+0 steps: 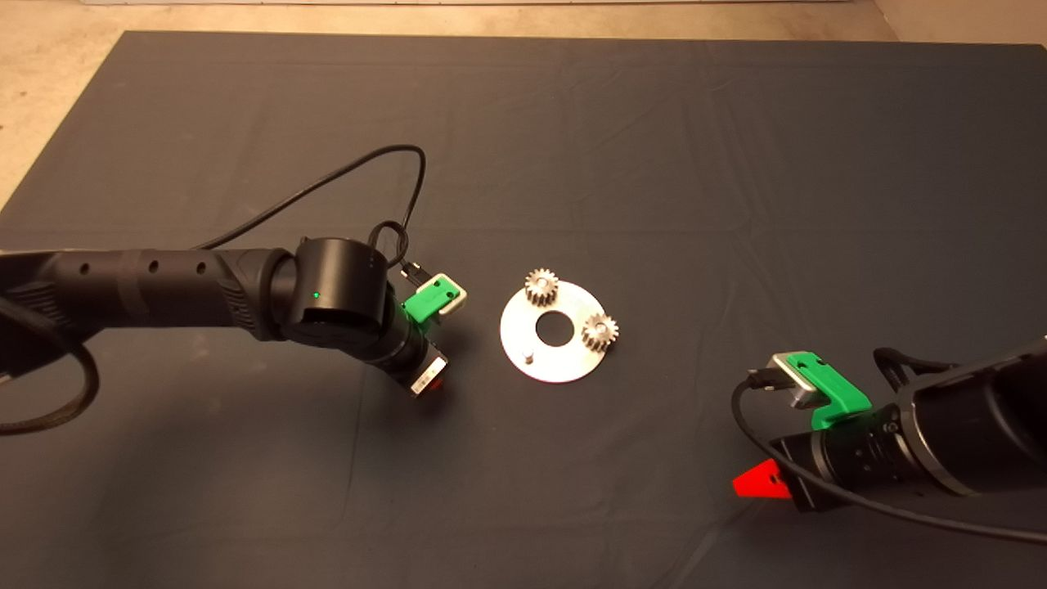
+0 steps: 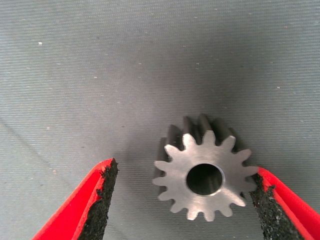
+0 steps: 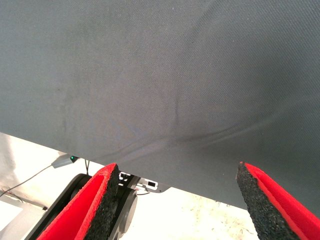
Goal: Install three planetary gears onto the carrier pins
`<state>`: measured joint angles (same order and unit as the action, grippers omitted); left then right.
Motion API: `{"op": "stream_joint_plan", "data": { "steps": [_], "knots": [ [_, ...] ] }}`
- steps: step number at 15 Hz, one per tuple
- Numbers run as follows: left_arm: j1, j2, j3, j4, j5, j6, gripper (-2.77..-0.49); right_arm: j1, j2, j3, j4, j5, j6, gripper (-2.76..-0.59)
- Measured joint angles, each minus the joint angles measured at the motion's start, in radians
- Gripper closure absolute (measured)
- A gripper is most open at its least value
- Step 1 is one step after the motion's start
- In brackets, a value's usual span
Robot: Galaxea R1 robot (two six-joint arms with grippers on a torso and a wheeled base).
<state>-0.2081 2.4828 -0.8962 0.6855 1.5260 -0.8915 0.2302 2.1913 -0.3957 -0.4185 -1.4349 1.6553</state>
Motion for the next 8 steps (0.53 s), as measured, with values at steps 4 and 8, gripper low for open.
{"op": "stream_joint_plan", "data": {
  "steps": [4, 8],
  "knots": [
    [0.0, 0.0, 0.0, 0.003, 0.0, 0.009, -1.59, 0.0, 0.0, 0.0, 0.0, 0.015, 0.0, -1.74],
    [0.0, 0.0, 0.0, 0.003, -0.004, 0.014, -1.38, 0.0, 0.0, 0.0, 0.0, 0.015, 0.0, -1.74]
  ]
}}
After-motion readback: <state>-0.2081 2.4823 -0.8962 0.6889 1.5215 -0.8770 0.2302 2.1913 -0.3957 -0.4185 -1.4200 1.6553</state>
